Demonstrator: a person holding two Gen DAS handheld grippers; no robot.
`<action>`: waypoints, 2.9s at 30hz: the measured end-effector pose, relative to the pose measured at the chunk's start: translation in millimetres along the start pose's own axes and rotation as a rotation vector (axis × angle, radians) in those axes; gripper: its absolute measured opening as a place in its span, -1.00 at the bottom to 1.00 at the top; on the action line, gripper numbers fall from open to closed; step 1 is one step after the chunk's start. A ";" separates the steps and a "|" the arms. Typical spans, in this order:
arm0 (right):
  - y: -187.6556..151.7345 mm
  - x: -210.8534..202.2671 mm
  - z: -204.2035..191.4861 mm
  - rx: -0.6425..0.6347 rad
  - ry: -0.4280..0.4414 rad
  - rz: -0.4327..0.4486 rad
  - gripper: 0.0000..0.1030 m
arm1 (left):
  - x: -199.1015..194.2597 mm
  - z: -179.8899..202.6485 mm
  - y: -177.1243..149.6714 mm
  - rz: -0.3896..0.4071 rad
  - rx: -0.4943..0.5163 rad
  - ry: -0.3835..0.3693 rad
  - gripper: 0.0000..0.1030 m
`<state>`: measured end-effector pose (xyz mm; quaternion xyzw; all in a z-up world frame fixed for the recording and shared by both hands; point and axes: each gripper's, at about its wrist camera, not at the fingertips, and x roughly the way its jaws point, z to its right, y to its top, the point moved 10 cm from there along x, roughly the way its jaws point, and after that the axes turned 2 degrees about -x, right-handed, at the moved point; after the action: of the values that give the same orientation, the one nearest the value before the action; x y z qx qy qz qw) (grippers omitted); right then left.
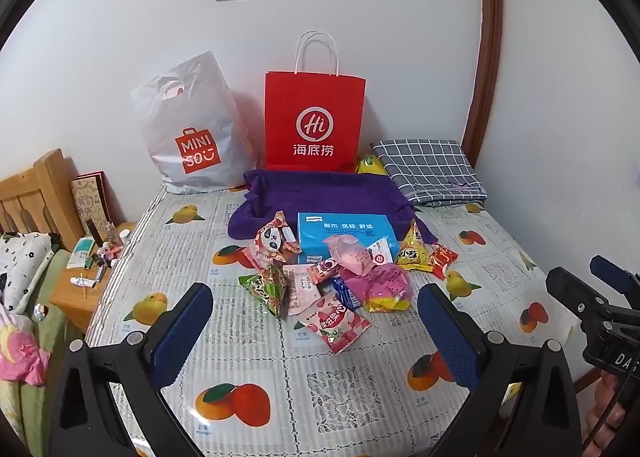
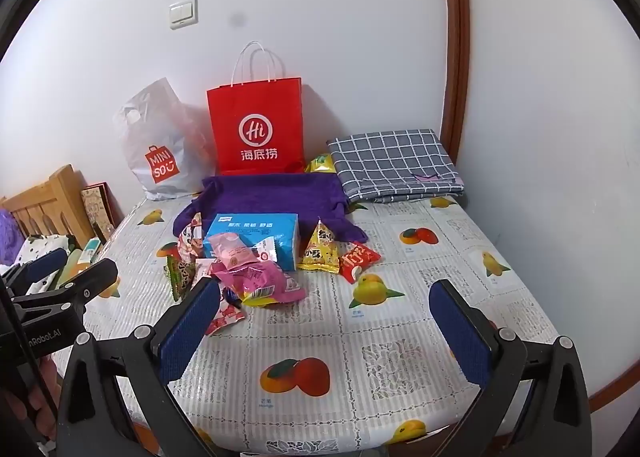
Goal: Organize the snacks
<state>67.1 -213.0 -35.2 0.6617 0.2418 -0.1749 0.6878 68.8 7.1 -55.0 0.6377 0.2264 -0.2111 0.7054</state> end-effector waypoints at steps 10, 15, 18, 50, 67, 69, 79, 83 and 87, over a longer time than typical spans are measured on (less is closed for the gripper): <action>-1.2 0.0 0.1 0.004 0.002 -0.003 0.99 | 0.0 2.9 -2.0 0.003 0.001 0.000 0.99; -1.1 0.5 0.4 0.001 0.001 -0.004 0.99 | 0.1 3.4 -2.4 0.004 0.001 0.000 0.99; -0.7 0.6 0.5 0.003 0.003 -0.005 0.99 | 0.1 3.1 -2.2 0.003 0.001 0.001 0.99; 5.0 -7.6 -2.2 0.029 0.024 0.035 0.99 | -2.1 6.6 -2.5 0.008 0.004 0.001 0.99; -6.0 20.6 0.6 0.017 0.006 -0.044 0.99 | 27.9 6.2 -8.2 -0.039 0.004 -0.020 0.99; -7.7 27.0 2.9 0.009 -0.002 -0.039 0.99 | 34.6 3.9 -10.4 -0.051 0.001 -0.019 0.99; -17.3 64.7 29.1 0.008 -0.043 -0.066 0.98 | 71.6 -13.5 -26.0 -0.116 -0.024 -0.015 0.96; -24.3 84.0 43.3 0.014 -0.056 -0.087 0.91 | 89.0 -24.8 -35.2 -0.145 -0.040 -0.002 0.96; -34.0 106.8 60.5 0.025 -0.074 -0.120 0.76 | 108.9 -39.4 -46.1 -0.185 -0.065 0.022 0.96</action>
<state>142.0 -266.8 -123.1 0.6476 0.2533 -0.2432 0.6762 127.9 40.9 -159.5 0.5931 0.2988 -0.2609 0.7006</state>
